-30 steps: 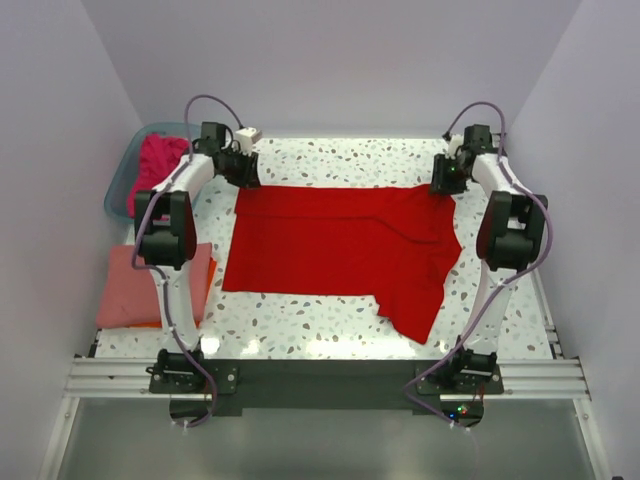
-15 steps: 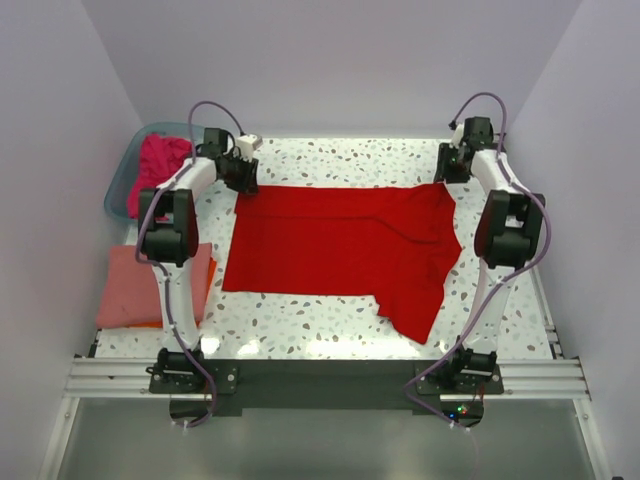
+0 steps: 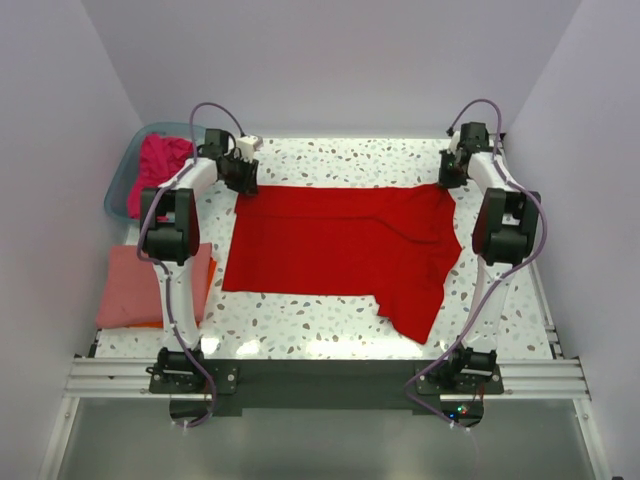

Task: Fold and stack the t-shirts
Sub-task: Fold the tshirt

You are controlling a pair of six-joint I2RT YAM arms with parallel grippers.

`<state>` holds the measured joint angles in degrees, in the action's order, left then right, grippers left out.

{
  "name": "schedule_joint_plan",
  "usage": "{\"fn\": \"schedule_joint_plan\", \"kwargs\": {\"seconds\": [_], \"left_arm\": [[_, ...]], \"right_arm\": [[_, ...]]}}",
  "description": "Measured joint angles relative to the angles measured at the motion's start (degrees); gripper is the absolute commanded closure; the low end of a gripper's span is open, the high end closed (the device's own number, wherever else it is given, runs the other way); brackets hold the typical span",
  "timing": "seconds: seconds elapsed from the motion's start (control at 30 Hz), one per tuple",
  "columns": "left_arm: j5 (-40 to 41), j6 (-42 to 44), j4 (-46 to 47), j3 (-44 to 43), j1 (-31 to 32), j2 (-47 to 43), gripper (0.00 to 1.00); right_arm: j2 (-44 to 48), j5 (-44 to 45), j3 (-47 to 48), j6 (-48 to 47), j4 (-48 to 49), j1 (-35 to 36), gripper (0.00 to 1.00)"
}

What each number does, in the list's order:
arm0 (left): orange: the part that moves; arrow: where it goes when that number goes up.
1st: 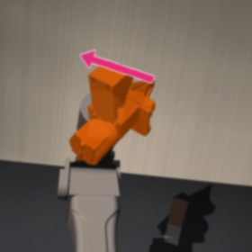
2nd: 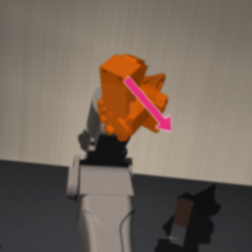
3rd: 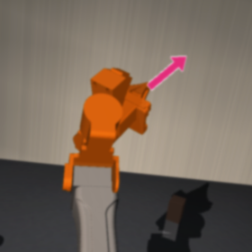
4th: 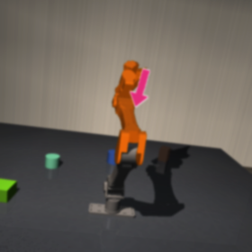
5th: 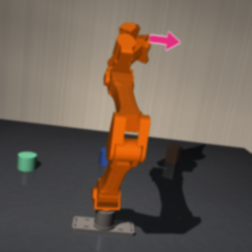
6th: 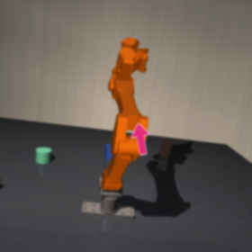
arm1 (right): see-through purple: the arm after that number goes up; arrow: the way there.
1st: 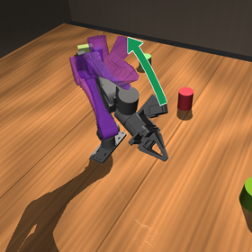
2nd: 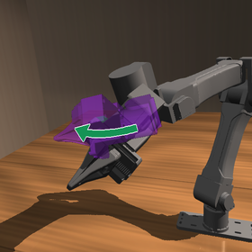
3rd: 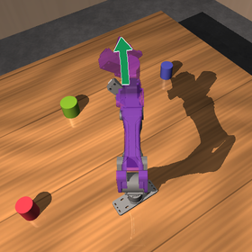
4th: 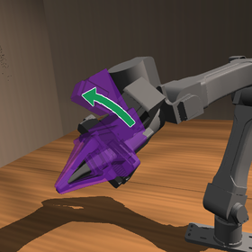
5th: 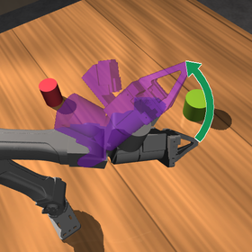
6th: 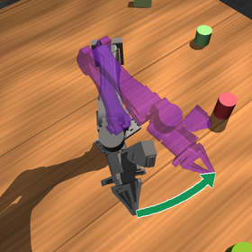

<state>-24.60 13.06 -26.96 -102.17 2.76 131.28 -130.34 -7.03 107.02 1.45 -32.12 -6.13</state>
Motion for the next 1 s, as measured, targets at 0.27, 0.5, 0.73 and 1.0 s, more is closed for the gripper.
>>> {"fn": "schedule_joint_plan", "kwargs": {"seconds": [0.27, 0.5, 0.73, 1.0], "left_arm": [[2.8, -0.5, 0.2, -0.6, -0.1, 0.4, 0.76], [3.3, -1.5, 0.2, -1.9, -0.1, 1.3, 0.75], [3.3, -1.5, -0.4, -5.9, -0.2, 3.8, 0.72], [-2.8, -1.5, 0.9, -8.0, -1.6, 4.9, 0.52]], "right_arm": [[0.3, 1.7, -0.5, -1.4, 0.0, -0.7, 1.0], [-1.9, 3.5, 2.6, -3.5, -0.1, -0.3, 1.0], [-8.9, 6.3, 11.4, -6.3, -0.1, 1.1, 1.0], [-10.6, 7.0, 18.0, -9.6, 0.0, 1.2, 0.37]]}}
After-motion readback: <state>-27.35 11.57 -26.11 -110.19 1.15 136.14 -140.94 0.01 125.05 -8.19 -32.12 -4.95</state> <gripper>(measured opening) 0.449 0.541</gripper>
